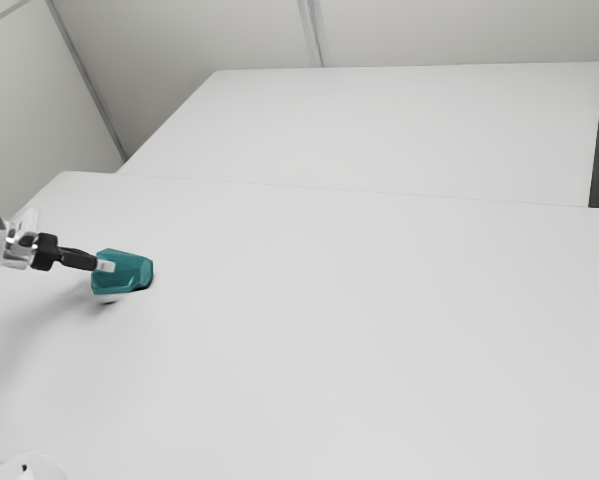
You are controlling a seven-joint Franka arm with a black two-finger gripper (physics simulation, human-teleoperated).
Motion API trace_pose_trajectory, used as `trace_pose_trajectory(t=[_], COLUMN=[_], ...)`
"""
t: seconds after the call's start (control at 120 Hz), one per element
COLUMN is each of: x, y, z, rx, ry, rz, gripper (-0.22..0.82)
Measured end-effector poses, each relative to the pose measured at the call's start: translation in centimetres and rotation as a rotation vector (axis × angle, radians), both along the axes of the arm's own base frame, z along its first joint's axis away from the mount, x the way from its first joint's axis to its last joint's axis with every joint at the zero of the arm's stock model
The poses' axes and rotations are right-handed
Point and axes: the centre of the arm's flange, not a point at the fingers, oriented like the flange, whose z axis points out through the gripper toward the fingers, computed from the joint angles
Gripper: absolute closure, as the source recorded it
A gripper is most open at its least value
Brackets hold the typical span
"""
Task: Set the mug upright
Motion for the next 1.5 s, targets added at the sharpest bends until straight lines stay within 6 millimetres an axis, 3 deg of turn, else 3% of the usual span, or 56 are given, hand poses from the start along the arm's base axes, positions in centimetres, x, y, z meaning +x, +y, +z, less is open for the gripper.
trace_pose_trajectory(t=[0.292, 0.517, 0.725, 0.9, 1.2, 1.308, 1.392, 1.5], x=[-0.2, 0.2, 1.6, 2.0, 2.5, 3.8, 5.6, 7.9], y=[-1.6, -2.1, -3.5, -4.0, -4.7, -6.8, -10.3, -15.8], z=[-1.0, 0.2, 2.2, 2.8, 4.2, 6.9, 9.7, 11.1], rx=[-0.035, -0.026, -0.012, -0.012, -0.001, 0.035, 0.082, 0.135], ry=[-0.010, -0.035, -0.072, -0.082, -0.088, -0.106, -0.116, -0.095], rz=[-0.005, -0.014, -0.043, -0.048, -0.045, -0.074, -0.122, -0.192], gripper=[0.06, 0.32, 0.46, 0.65, 0.76, 0.78, 0.78, 0.79])
